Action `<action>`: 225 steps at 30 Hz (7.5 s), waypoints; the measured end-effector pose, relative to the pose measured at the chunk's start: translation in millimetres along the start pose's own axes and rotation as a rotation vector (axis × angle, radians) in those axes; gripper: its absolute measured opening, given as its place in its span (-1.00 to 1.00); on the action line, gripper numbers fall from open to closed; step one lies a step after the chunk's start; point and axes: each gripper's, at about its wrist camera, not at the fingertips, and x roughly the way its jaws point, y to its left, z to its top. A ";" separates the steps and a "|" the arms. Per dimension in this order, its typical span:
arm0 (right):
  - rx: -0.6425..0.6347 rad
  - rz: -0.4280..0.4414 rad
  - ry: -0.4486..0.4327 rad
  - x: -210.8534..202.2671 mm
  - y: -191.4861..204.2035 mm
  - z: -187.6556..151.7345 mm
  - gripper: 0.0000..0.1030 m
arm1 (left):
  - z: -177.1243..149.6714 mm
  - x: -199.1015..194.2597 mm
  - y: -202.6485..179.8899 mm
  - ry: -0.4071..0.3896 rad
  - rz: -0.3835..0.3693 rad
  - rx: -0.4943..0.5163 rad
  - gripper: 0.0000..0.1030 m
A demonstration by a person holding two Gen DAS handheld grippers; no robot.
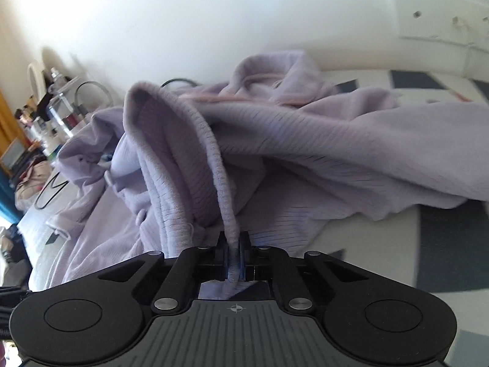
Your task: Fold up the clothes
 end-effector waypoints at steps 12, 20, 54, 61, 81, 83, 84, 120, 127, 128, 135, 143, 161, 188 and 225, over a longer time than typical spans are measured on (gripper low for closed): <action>0.142 -0.468 -0.073 -206.3 -56.8 -79.0 -0.92 | 25.9 39.6 6.5 0.056 -0.098 0.043 0.15; 0.276 -0.521 0.116 -227.0 -28.7 -174.4 -0.93 | 26.2 42.2 7.7 0.059 -0.132 0.092 0.23; 0.204 -0.487 0.009 -204.0 37.8 -169.6 -0.33 | -78.6 -29.3 -26.0 0.226 -0.460 0.424 0.23; 0.228 -0.495 0.064 -188.4 41.7 -184.5 -0.33 | -97.7 -6.1 8.2 0.412 -0.544 0.133 0.36; 0.166 -0.482 0.078 -185.1 41.0 -181.8 -0.33 | -97.8 7.7 25.4 0.377 -0.381 -0.138 -0.91; 0.159 -0.479 0.079 -185.3 40.1 -180.7 -0.33 | -99.8 6.8 34.8 0.394 -0.354 -0.148 -0.91; 0.154 -0.477 0.077 -185.2 40.0 -180.1 -0.33 | -101.1 8.2 38.4 0.405 -0.342 -0.162 -0.91; 0.271 -0.246 -0.365 -303.2 17.6 25.8 -0.03 | 114.0 -122.8 -50.4 -0.201 -0.589 0.173 0.29; 0.295 -0.347 -0.435 -289.4 -41.8 81.5 0.33 | 155.8 -118.0 -89.6 -0.330 -0.454 0.192 0.44; 0.308 -0.368 -0.425 -280.8 -57.9 83.9 0.36 | 158.1 -110.4 -94.7 -0.327 -0.424 0.188 0.44; 0.643 -0.467 -0.353 -204.3 -234.3 54.2 0.24 | 151.9 -13.5 -127.0 -0.195 -0.129 0.174 0.44; 0.824 -0.615 -0.264 -147.6 -366.8 15.1 0.17 | 163.5 64.0 -170.0 -0.106 -0.007 0.076 0.44; 0.610 -1.001 -0.363 -186.2 -365.3 34.7 -0.76 | 172.9 95.0 -194.2 -0.042 -0.112 0.031 0.44; 0.173 -0.403 -0.165 -79.8 -155.4 66.0 0.21 | 171.3 138.1 -170.9 0.082 -0.228 0.014 0.44; 0.228 -0.972 -0.014 -105.1 -352.3 44.8 -0.85 | 163.4 189.0 -328.8 0.177 -0.356 0.198 0.44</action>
